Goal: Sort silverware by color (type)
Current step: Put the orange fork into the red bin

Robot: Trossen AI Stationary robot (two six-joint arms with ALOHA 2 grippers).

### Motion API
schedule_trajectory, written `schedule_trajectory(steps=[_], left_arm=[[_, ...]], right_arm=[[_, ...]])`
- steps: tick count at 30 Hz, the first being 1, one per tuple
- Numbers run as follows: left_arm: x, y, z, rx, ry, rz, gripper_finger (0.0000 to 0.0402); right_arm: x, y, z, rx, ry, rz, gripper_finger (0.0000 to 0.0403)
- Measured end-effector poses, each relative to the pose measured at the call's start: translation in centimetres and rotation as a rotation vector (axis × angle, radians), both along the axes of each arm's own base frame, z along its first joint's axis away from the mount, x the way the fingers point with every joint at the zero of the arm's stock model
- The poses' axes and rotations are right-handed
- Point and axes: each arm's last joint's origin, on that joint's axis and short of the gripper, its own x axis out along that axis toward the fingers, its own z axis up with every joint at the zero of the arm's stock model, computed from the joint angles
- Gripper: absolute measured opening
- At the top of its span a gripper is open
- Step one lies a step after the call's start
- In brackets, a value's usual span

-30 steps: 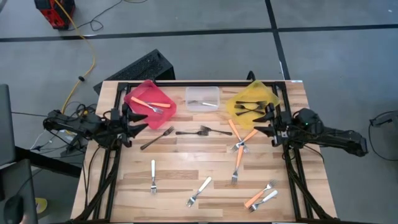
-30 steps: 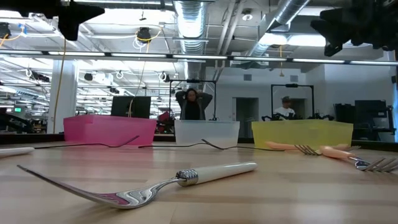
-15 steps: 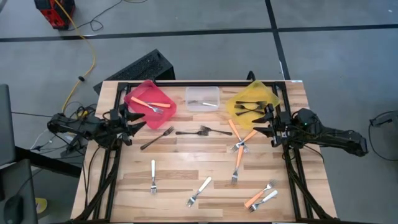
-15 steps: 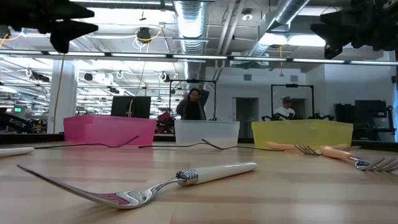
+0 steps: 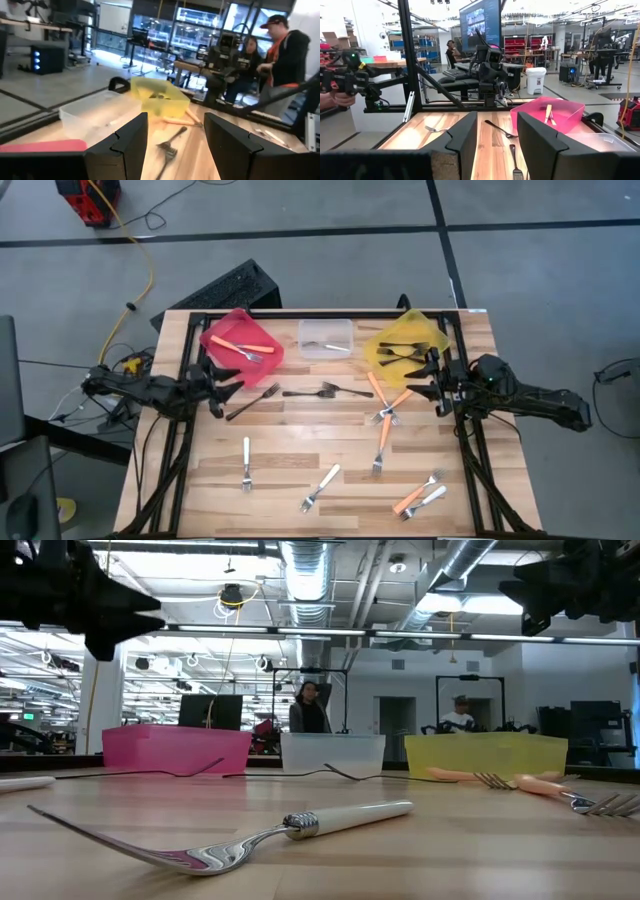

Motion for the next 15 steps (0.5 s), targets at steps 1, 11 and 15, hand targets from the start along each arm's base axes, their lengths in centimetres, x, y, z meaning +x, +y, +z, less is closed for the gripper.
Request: schedule_trajectory(steps=[1,11,15], left_arm=[[0.08,-0.03,-0.29,-0.001,-0.004,-0.003,0.018],[0.34,-0.06,-1.22,-0.012,-0.01,0.015,0.018],[0.3,0.04,-1.25,-0.056,-0.025,0.051,0.018]], right_arm=[[0.0,-0.01,0.0,0.0,0.0,-0.001,0.0163],[0.02,-0.01,-0.09,0.001,0.01,-0.001,0.0163],[0.03,-0.01,-0.18,0.019,0.02,0.002,0.0163]])
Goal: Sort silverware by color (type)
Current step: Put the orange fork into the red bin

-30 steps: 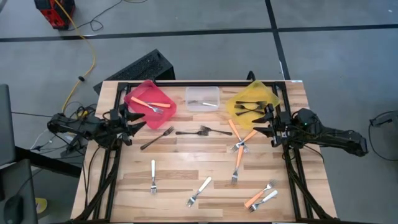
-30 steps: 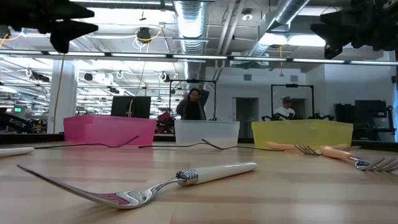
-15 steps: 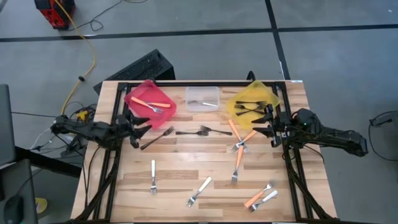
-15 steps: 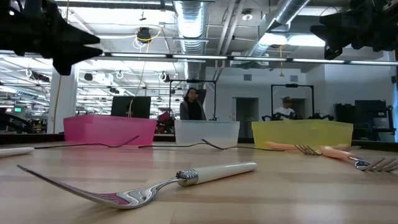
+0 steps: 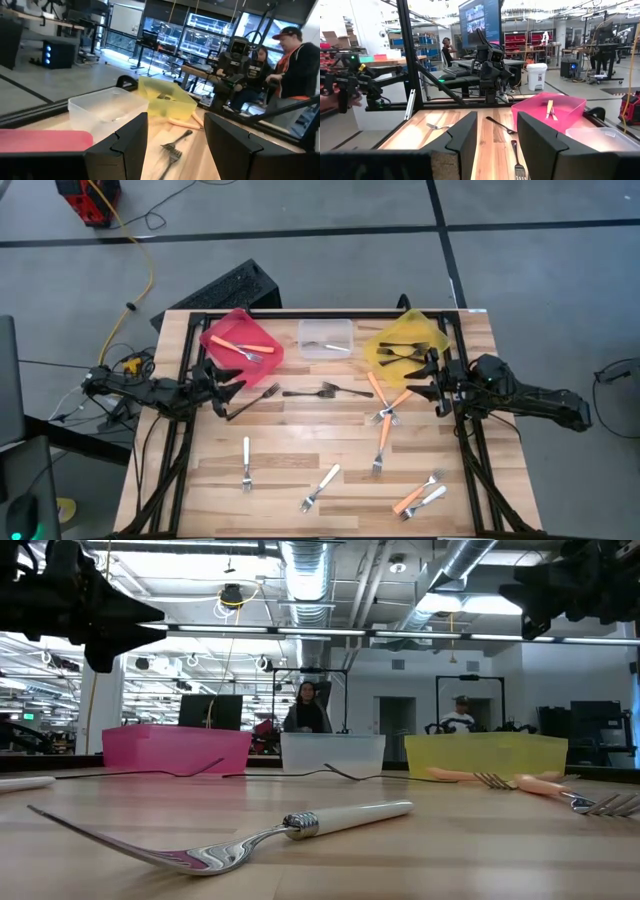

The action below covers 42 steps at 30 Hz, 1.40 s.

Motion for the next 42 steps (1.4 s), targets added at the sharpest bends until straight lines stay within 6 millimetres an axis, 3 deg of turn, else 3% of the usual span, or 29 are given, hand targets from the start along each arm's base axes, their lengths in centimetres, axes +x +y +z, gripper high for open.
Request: schedule_trajectory(steps=[34,42], left_arm=[[0.0,-0.01,0.0,0.016,0.008,-0.002,0.018],[0.0,-0.01,-0.01,0.016,0.008,-0.003,0.018]], right_arm=[[-0.07,0.02,0.42,0.058,-0.039,0.01,0.0163],[-0.1,-0.31,0.59,0.175,-0.064,-0.084,0.0163]])
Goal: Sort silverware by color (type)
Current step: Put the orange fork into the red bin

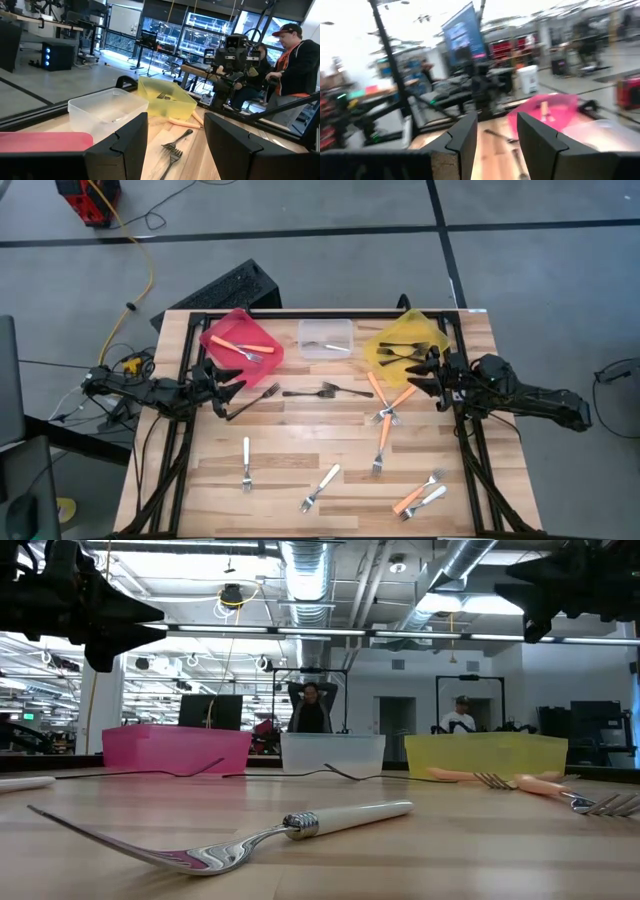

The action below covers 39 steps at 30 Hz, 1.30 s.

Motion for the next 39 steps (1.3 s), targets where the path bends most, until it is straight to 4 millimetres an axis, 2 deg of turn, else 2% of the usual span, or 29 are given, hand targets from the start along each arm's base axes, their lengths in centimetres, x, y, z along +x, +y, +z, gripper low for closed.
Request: schedule_trajectory(steps=[3,8,13,18,23,27,33,39], left_arm=[[0.0,0.0,0.0,0.0,0.0,0.0,0.018],[0.0,0.0,0.0,0.0,0.0,0.0,0.018],[0.0,0.0,0.0,0.0,0.0,0.0,0.018],[0.0,0.0,0.0,0.0,0.0,0.0,0.018],[0.0,0.0,0.0,0.0,0.0,0.003,0.018],[0.0,0.0,0.0,0.0,0.0,0.006,0.018],[0.0,0.0,0.0,0.0,0.0,0.006,0.018],[0.0,0.0,0.0,0.02,0.006,0.002,0.018]], right_arm=[[-0.1,-0.2,0.5,0.009,-0.059,-0.081,0.0163],[-0.3,-0.1,1.1,-0.026,-0.111,-0.075,0.0163],[0.0,0.2,0.6,-0.087,-0.057,0.05,0.0163],[0.1,0.2,1.3,-0.035,-0.123,0.081,0.0164],[0.2,0.4,0.8,-0.027,-0.065,0.151,0.0169],[0.2,0.5,0.9,0.0,-0.072,0.17,0.0172],[0.3,1.2,0.8,0.011,-0.063,0.287,0.0172],[0.4,1.2,0.8,-0.042,-0.076,0.157,0.0172]])
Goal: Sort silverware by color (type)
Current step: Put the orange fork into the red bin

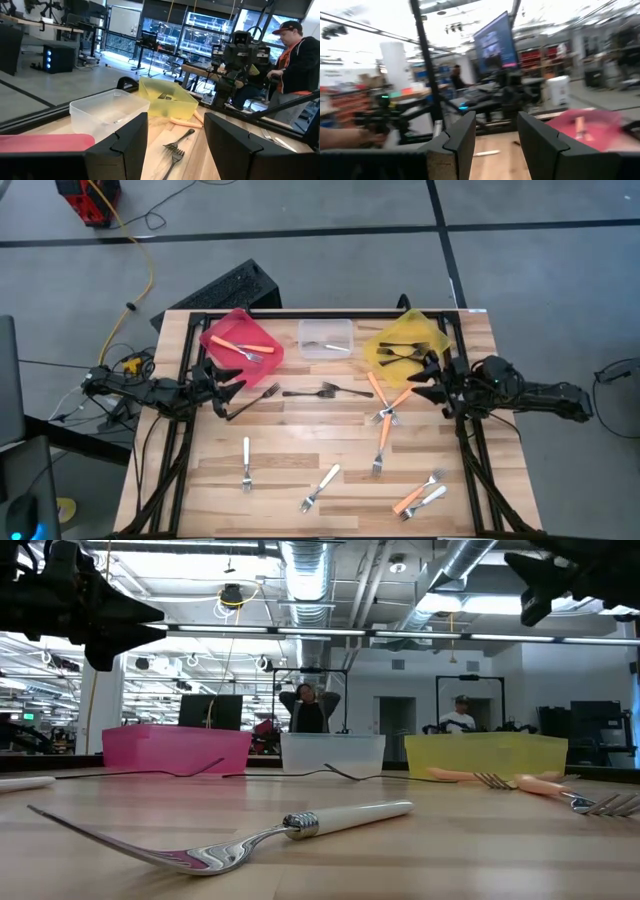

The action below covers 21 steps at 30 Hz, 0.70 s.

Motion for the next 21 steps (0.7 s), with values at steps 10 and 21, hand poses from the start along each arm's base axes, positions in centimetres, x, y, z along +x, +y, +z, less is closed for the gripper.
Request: schedule_trajectory(steps=[10,21], left_arm=[[0.0,0.0,0.5,-0.011,-0.054,-0.004,0.018],[0.0,-0.1,0.8,-0.106,-0.112,-0.071,0.018]], right_arm=[[-0.2,-0.4,0.6,-0.01,-0.069,-0.146,0.0173],[-1.1,-0.8,3.6,-0.092,-0.101,-0.293,0.0173]])
